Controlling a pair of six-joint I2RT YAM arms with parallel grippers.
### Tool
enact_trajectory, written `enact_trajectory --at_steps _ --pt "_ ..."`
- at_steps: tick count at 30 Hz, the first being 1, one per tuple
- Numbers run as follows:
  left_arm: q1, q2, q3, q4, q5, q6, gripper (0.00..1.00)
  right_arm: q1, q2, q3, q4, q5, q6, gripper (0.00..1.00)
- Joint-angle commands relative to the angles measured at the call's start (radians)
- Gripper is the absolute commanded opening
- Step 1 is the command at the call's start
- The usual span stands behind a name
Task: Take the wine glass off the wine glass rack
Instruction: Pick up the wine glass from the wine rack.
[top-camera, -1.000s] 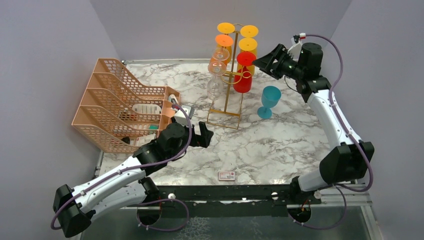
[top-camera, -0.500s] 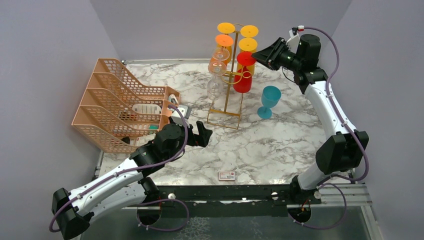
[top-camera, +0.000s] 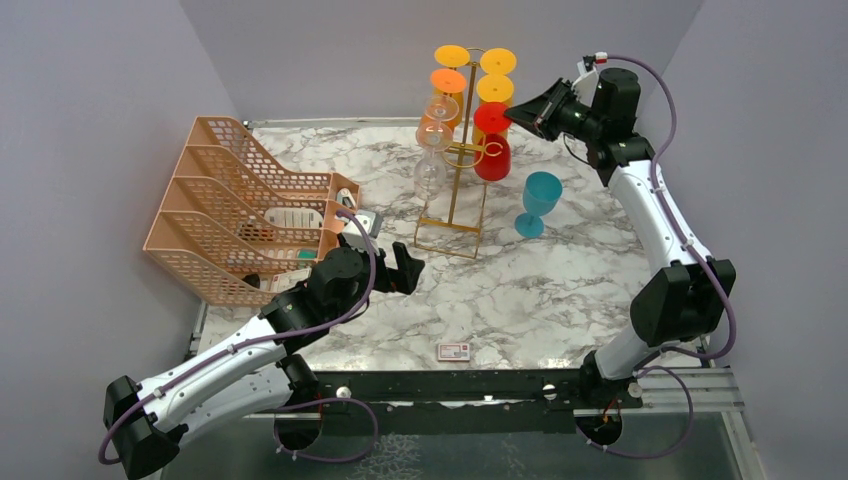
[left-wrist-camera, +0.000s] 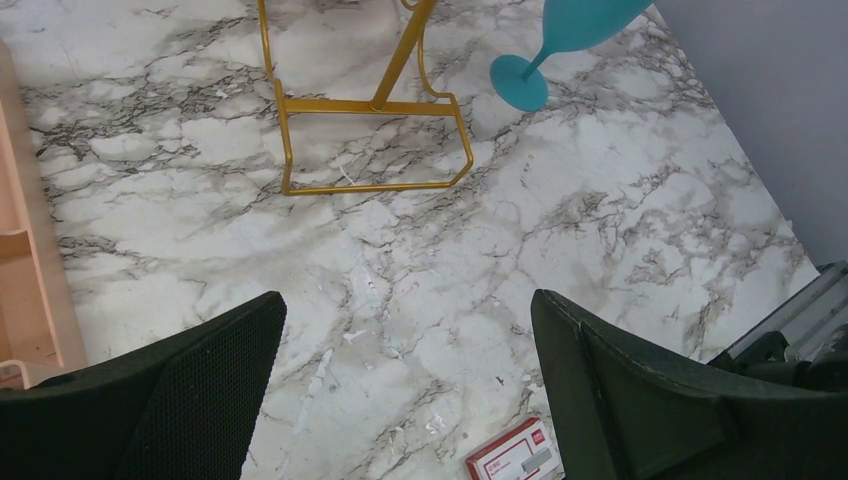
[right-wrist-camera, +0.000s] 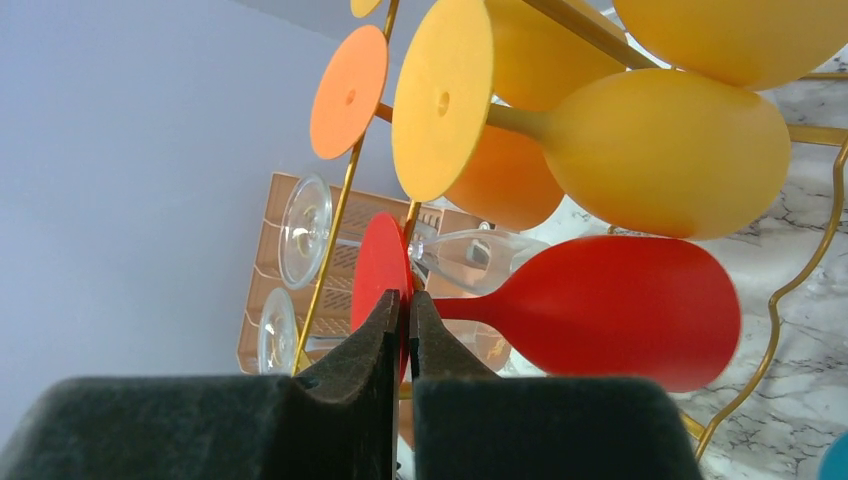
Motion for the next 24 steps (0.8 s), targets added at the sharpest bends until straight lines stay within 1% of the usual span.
enact_trajectory --at_steps 1,5,9,16,24 --pt "0.006 -0.009 0.028 -0.011 -0.020 -0.009 0.99 -0.002 -0.023 0.033 -0.020 -0.012 0.005 0.05" --pt "0.007 -0.007 0.032 -0.022 -0.015 -0.010 0.99 -0.002 -0.034 0.033 -0.013 -0.017 0.036 0.04" --pt "0.006 -0.007 0.030 -0.029 -0.015 -0.014 0.99 -0.002 -0.044 0.036 -0.017 -0.002 0.055 0.01" --pt "0.006 -0.007 0.025 -0.020 -0.007 -0.017 0.99 -0.002 -0.072 0.015 0.003 0.032 0.094 0.01" --pt "0.007 -0.016 0.018 -0.020 -0.003 -0.023 0.99 -0.002 -0.093 0.006 0.000 0.069 0.092 0.01"
